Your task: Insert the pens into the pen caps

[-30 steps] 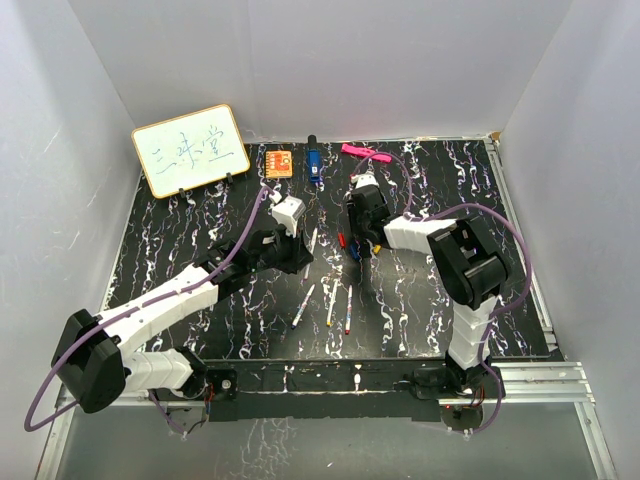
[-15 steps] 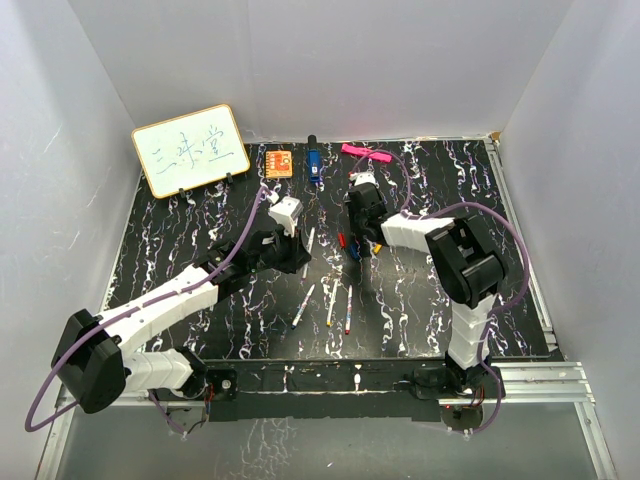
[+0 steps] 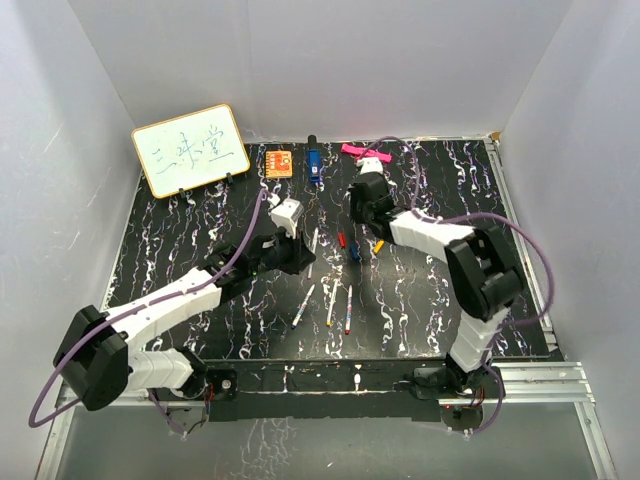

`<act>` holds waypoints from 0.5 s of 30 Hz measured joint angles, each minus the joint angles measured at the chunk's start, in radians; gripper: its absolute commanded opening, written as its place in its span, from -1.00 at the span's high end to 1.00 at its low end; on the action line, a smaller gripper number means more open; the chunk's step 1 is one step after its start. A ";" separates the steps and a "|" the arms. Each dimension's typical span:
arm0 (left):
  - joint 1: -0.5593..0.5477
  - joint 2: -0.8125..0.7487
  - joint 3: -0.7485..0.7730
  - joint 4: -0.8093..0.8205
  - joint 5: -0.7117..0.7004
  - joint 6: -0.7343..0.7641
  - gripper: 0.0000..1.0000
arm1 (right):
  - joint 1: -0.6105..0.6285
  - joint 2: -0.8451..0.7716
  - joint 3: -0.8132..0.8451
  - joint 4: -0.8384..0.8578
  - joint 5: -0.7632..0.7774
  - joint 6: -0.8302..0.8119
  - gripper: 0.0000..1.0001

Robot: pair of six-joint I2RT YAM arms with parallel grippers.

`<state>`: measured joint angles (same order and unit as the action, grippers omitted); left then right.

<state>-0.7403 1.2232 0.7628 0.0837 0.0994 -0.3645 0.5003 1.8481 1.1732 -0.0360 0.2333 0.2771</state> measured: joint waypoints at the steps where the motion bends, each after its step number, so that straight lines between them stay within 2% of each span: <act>1: 0.000 0.007 -0.005 0.015 0.007 -0.005 1.00 | 0.000 -0.044 -0.027 0.027 -0.011 0.006 1.00; 4: 0.000 0.047 -0.006 0.062 0.043 -0.030 1.00 | 0.000 -0.172 -0.093 0.115 -0.044 0.019 1.00; 9: 0.000 0.081 -0.034 0.157 0.096 -0.074 1.00 | 0.000 -0.384 -0.251 0.374 -0.116 0.056 1.00; 15: 0.000 0.081 -0.086 0.292 0.138 -0.122 1.00 | 0.000 -0.468 -0.394 0.606 -0.206 0.112 1.00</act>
<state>-0.7403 1.3045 0.6769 0.3756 0.2379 -0.4870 0.5003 1.3800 0.7792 0.5701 0.0269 0.3893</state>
